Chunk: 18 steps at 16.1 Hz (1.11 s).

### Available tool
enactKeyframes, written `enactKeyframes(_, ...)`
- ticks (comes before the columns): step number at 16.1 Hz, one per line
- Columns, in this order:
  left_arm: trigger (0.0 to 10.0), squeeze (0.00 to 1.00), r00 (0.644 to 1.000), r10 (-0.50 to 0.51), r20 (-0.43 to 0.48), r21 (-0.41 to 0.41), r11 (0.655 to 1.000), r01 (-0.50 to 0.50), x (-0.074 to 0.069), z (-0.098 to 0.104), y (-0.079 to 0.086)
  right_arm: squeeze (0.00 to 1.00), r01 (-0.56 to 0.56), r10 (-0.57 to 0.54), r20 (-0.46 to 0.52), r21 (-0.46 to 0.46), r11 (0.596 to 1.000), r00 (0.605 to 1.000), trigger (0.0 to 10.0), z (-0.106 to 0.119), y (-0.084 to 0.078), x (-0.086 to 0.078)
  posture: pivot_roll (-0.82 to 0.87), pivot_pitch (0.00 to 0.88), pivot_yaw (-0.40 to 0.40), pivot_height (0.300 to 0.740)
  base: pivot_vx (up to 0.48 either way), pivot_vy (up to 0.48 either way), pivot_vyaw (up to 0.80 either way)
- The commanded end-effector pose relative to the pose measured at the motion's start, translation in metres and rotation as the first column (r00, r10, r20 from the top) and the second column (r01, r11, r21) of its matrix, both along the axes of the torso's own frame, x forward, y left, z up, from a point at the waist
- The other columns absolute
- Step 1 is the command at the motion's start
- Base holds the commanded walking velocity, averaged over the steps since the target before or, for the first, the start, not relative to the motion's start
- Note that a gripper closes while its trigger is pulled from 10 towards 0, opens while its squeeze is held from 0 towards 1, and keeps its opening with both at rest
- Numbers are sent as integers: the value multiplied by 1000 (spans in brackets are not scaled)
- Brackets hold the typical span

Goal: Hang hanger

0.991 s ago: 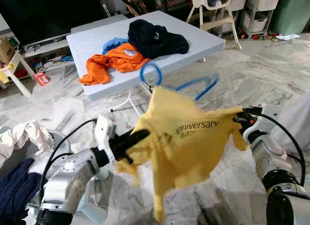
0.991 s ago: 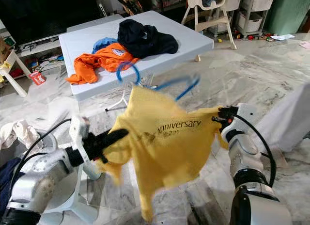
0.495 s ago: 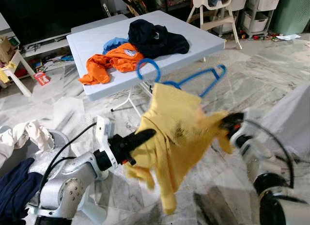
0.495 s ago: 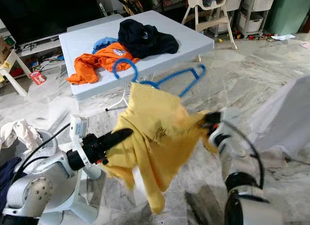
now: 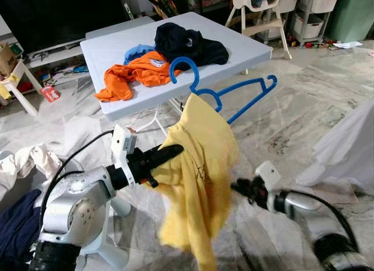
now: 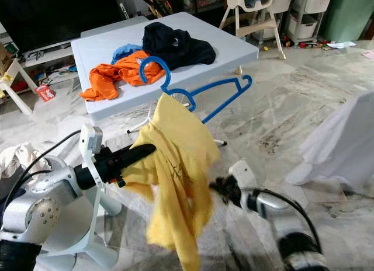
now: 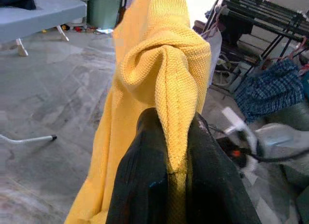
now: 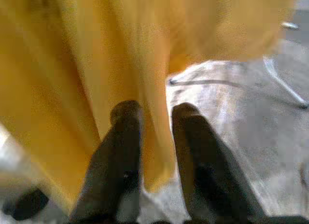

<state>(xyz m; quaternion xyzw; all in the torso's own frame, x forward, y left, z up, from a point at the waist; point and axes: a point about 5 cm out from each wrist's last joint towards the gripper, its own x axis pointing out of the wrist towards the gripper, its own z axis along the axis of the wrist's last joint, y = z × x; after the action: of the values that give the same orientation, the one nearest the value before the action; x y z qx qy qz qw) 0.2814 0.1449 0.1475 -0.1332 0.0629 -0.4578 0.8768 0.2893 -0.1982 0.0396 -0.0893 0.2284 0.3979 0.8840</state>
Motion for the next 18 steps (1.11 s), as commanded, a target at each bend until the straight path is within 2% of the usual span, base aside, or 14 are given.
enactKeyframes(1, 0, 0, 997, 2, 72, 6, 1000, -2, 5, 13, 6, 1000, -102, 102, -1, -9, 995, 995, 10000, 7, 7, -1, -92, 43, 101, 740, 0, 0, 0)
enactKeyframes(2, 0, 0, 996, -25, 88, 22, 999, 23, 4, 14, 6, 1000, -146, 146, 7, -7, 989, 989, 10000, 16, 5, -2, -92, 44, 99, 740, 0, 0, 0)
enactKeyframes(4, 0, 0, 993, -50, 107, 46, 998, 46, 3, 17, 5, 1000, -164, 164, 19, 31, 986, 986, 10000, 27, 3, 0, -89, 48, 96, 740, 0, 0, 0)
enactKeyframes(6, 0, 0, 982, -136, 130, 88, 988, 125, -4, 24, 4, 1000, -142, 133, 73, 136, 981, 988, 10000, 58, 2, 14, -77, 54, 89, 740, 0, 0, 0)
enactKeyframes(8, 0, 0, 981, -158, 112, 108, 983, 146, -8, 18, 9, 1000, -154, 143, 84, 155, 976, 986, 10000, 69, 5, 21, -71, 53, 85, 740, 0, 0, 0)
enactKeyframes(10, 0, 0, 979, -172, 113, 111, 981, 159, -12, 19, 9, 1000, -171, 163, 60, 154, 973, 985, 10000, 67, 7, 22, -64, 54, 78, 740, 0, 0, 0)
enactKeyframes(13, 0, 0, 969, -196, 152, 98, 978, 182, -15, 32, 5, 1000, -159, 159, 15, 136, 978, 987, 10000, 58, 4, 23, -54, 52, 72, 740, 0, 0, 0)
enactKeyframes(16, 0, 0, 962, -195, 191, 107, 978, 177, -12, 44, 11, 1000, -124, 125, -2, 126, 984, 992, 10000, 59, -8, 25, -46, 50, 70, 740, 0, 0, 0)
enactKeyframes(18, 0, 0, 958, -186, 219, 102, 981, 167, -10, 54, 13, 1000, -69, 74, -29, 139, 988, 997, 10000, 52, -15, 24, -45, 48, 71, 740, 0, 0, 0)
